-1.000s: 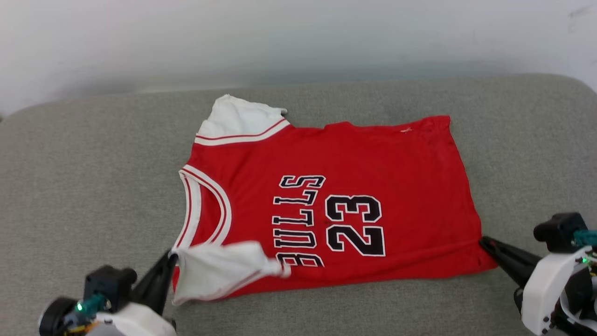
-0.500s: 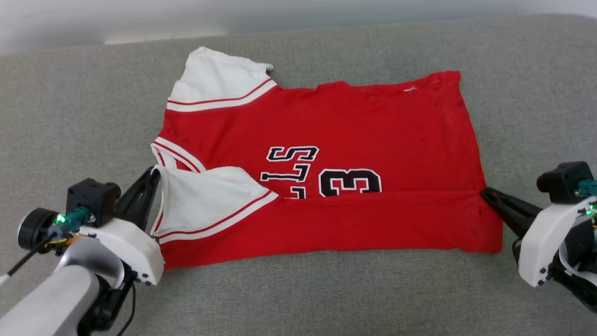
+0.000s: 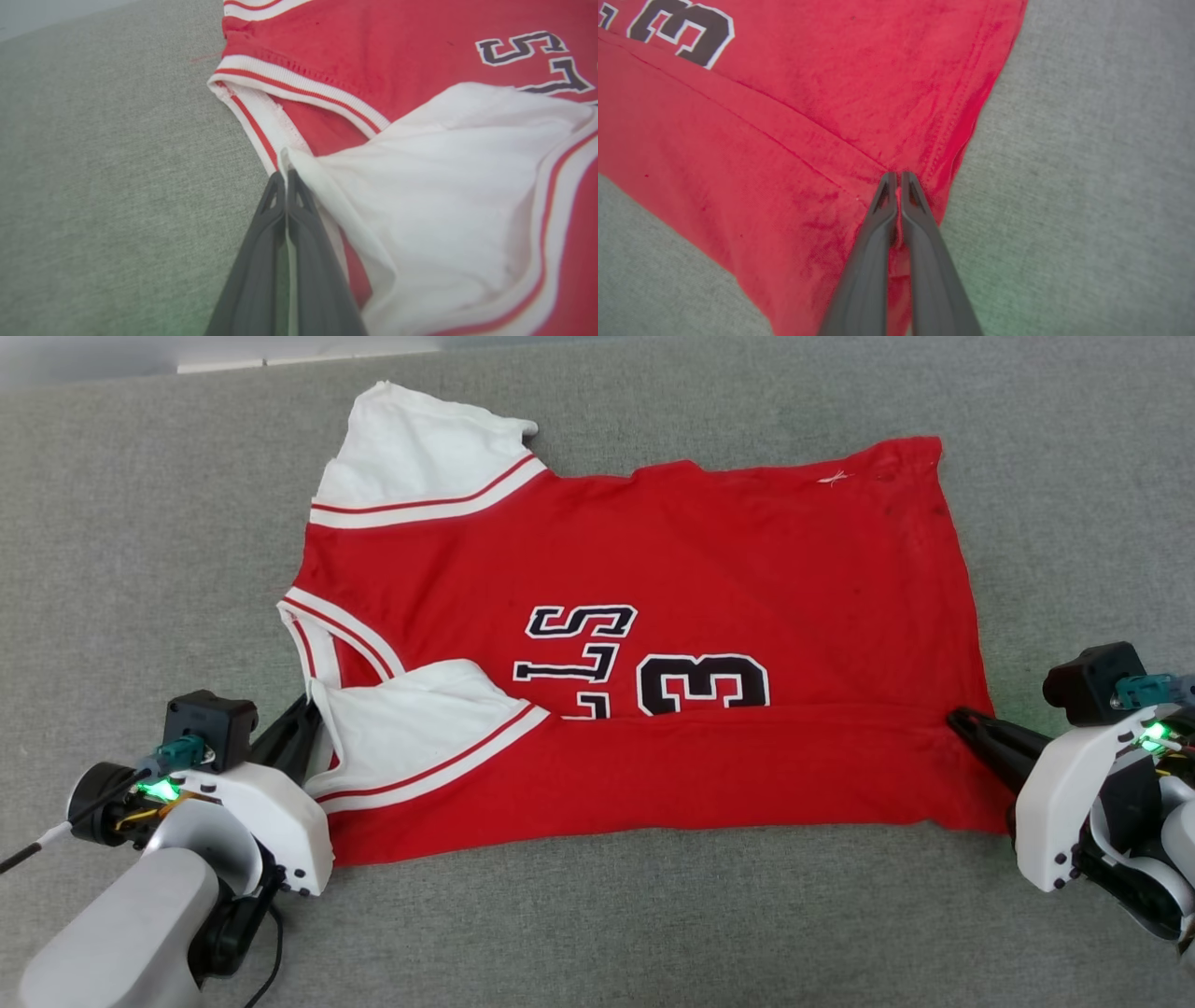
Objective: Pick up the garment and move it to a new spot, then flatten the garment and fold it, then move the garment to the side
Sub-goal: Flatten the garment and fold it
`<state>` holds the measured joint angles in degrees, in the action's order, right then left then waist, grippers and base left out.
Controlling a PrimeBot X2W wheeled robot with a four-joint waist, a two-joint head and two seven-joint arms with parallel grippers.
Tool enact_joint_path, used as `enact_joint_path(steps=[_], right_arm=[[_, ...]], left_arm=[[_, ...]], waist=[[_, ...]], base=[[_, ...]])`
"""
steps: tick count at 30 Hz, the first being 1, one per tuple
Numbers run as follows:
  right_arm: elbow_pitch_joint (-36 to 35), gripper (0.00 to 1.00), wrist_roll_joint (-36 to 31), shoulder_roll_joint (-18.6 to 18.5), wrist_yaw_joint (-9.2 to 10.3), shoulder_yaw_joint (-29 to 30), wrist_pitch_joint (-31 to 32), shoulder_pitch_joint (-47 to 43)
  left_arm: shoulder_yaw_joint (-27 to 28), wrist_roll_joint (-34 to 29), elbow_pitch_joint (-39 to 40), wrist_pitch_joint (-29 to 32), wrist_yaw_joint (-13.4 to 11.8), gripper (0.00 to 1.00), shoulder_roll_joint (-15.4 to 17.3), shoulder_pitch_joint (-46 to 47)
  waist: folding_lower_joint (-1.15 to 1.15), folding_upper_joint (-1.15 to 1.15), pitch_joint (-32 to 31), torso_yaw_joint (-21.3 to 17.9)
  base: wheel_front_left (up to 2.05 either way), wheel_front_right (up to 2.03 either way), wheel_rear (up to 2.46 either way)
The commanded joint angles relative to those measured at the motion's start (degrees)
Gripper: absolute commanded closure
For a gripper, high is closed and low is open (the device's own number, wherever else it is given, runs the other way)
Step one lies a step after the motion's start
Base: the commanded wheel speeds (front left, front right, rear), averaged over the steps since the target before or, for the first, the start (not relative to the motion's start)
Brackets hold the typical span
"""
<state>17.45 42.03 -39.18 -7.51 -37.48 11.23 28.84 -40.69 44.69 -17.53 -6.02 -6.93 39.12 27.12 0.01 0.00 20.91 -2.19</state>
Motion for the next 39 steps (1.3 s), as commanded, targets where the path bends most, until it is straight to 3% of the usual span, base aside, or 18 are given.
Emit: enact_joint_path(steps=[1, 2, 3, 4, 5, 6, 12, 16, 24, 30, 34, 39], right_arm=[[0.7, 1.00, 0.3, 0.4, 0.04, -0.9, -0.2, 0.3], [0.7, 1.00, 0.5, 0.4, 0.03, -1.2, -0.5, 0.5], [0.7, 1.00, 0.8, 0.4, 0.03, -1.2, -0.9, 0.7], [0.7, 0.86, 0.8, 0.4, 0.04, -1.3, -1.2, 0.9], [0.7, 0.40, 0.8, 0.4, 0.04, -1.3, -1.5, 0.9], [0.7, 0.00, 0.8, 0.3, 0.04, -1.2, -2.0, 0.9], [0.1, 0.00, 0.8, 0.5, 0.04, -0.6, -3.4, -0.7], [-0.7, 0.00, 0.3, 0.2, 0.04, 0.0, -3.7, -1.4], [-1.5, 0.00, -0.3, 1.0, 0.04, 1.2, -3.3, -1.8], [-1.9, 0.00, -0.7, 1.5, 0.04, 1.0, -2.7, -1.5], [-2.1, 0.00, -0.6, 1.9, 0.04, 0.3, -1.9, -0.6], [-1.6, 0.00, -0.1, 2.2, 0.04, -0.6, -1.3, 0.7]], left_arm=[[-0.6, 0.1, -1.3, -0.2, 0.5, 1.00, -0.7, 0.5], [-0.7, 0.2, -1.9, -0.2, 0.8, 1.00, -1.1, 0.8], [-0.6, 0.5, -2.5, -0.2, 0.9, 0.94, -1.2, 0.9], [-0.7, 0.5, -2.8, 0.0, 1.2, 0.08, -1.2, 1.2], [-0.6, 0.1, -2.9, -0.4, 0.9, 0.00, -1.0, 1.6], [-0.5, 0.1, -2.8, -0.4, 0.8, 0.00, -0.9, 1.9], [0.0, -0.1, 0.4, 1.3, 0.6, 0.00, 1.8, 2.8], [-0.3, 0.3, 4.5, 6.0, 0.2, 0.00, 4.5, 3.7], [-1.9, 6.3, 12.1, 24.7, 3.3, 0.00, 10.4, 6.6], [-4.4, 13.2, 13.9, 40.4, 5.4, 0.00, 12.7, 7.9], [-5.8, 16.3, 12.9, 46.7, 5.8, 0.00, 12.8, 7.9], [-7.9, 16.5, 10.1, 50.6, 5.8, 0.00, 11.6, 8.0]], waist=[[-0.01, 0.00, -0.8, 0.0], [-0.01, 0.00, -1.3, 0.1], [-0.01, 0.00, -1.8, 0.1], [-0.01, 0.00, -2.4, 0.1], [-0.01, 0.00, -3.0, 0.2], [-0.01, 0.00, -3.6, 0.2], [-0.01, 0.00, -6.8, 0.7], [-0.01, 0.00, -8.0, 0.9], [-0.01, 0.00, -8.7, 1.0], [-0.01, 0.00, -8.1, 0.4], [-0.01, 0.00, -7.4, -0.4], [-0.01, 0.00, -6.2, -1.5]], base=[[0.00, 0.00, 0.00], [0.00, 0.00, 0.00], [0.00, 0.00, 0.00], [0.00, 0.00, 0.00], [0.00, 0.00, 0.00], [0.00, 0.00, 0.00], [0.00, 0.00, 0.00], [0.00, 0.00, 0.00], [0.00, 0.00, 0.00], [0.00, 0.00, 0.00], [0.00, 0.00, 0.00], [0.00, 0.00, 0.00]])
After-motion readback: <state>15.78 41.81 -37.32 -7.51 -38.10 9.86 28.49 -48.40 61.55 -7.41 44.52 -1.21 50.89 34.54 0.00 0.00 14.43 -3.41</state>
